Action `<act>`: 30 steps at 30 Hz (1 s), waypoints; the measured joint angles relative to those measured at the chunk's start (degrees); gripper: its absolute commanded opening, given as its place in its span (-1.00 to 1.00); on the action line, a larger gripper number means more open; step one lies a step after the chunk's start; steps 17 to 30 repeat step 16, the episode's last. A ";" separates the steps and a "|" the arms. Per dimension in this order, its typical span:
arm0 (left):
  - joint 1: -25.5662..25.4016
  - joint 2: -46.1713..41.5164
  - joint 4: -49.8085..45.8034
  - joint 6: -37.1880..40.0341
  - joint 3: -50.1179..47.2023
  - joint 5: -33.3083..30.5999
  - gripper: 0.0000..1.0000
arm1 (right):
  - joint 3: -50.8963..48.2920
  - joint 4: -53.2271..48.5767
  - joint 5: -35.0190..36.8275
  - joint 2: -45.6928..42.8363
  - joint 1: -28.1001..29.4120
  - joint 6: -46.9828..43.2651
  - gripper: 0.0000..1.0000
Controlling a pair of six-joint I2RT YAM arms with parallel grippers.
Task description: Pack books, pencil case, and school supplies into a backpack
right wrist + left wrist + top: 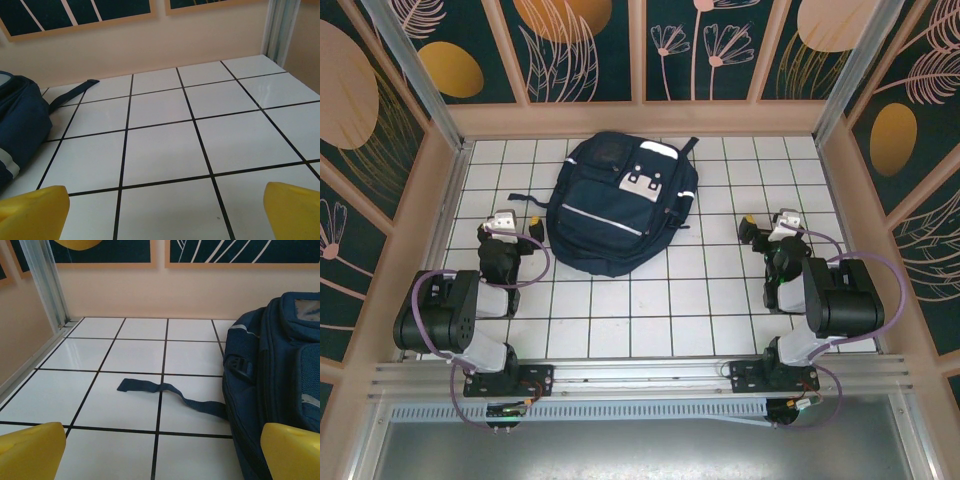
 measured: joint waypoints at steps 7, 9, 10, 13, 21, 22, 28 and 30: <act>0.00 -0.02 -0.22 -0.70 0.46 -1.44 0.98 | 0.00 0.00 0.26 0.00 0.70 -0.44 0.99; 0.00 -0.02 -0.22 -0.85 0.48 -1.44 0.98 | 0.00 0.04 0.42 0.00 1.42 -0.52 0.99; 0.00 -0.02 -0.22 -0.87 0.48 -1.44 0.98 | 0.00 0.07 0.39 0.00 1.57 -0.63 0.99; 0.00 -0.02 -0.22 -0.87 0.48 -1.44 0.98 | 0.00 0.07 0.37 0.00 1.62 -0.63 0.99; 0.00 -0.02 -0.22 -0.90 0.48 -1.44 0.98 | 0.00 0.04 0.11 0.00 1.27 -0.63 0.99; 0.00 -0.02 -0.22 -0.90 0.48 -1.44 0.98 | 0.00 0.04 0.11 0.00 1.27 -0.63 0.99; 0.00 -0.02 -0.22 -0.90 0.48 -1.44 0.98 | 0.00 0.04 0.11 0.00 1.27 -0.63 0.99; 0.00 -0.02 -0.22 -0.90 0.48 -1.44 0.98 | 0.00 0.04 0.11 0.00 1.27 -0.63 0.99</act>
